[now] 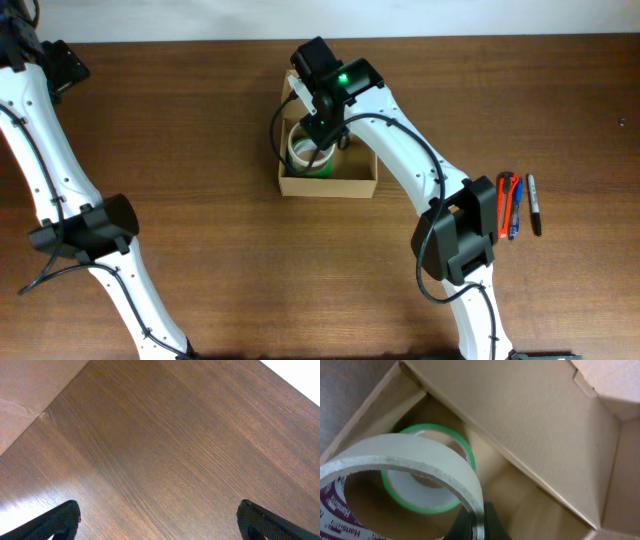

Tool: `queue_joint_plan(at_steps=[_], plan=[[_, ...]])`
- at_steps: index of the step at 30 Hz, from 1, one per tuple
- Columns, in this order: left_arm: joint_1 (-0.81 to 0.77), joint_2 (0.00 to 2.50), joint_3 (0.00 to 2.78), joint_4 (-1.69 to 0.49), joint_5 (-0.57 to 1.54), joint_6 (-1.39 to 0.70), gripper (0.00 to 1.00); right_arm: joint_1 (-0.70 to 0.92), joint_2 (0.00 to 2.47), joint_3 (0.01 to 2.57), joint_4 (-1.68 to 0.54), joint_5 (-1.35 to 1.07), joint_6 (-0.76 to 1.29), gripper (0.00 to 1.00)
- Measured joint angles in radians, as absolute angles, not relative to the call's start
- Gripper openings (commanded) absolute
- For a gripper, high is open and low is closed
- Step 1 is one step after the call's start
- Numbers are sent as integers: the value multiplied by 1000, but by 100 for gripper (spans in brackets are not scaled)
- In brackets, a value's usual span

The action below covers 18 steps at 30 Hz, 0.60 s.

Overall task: Pack container
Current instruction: 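Place the white tape on the green tape inside the box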

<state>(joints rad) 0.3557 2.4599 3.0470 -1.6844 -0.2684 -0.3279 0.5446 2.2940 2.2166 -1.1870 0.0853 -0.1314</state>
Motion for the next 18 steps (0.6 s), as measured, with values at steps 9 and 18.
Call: queue_joint_plan(at_steps=[9, 18], plan=[[356, 2460, 3047, -1685, -268, -328, 100, 545, 2296, 2165, -1092, 86, -88, 4], [356, 2460, 3047, -1684, -268, -328, 100, 545, 2355, 2161, -1085, 86, -51, 6]])
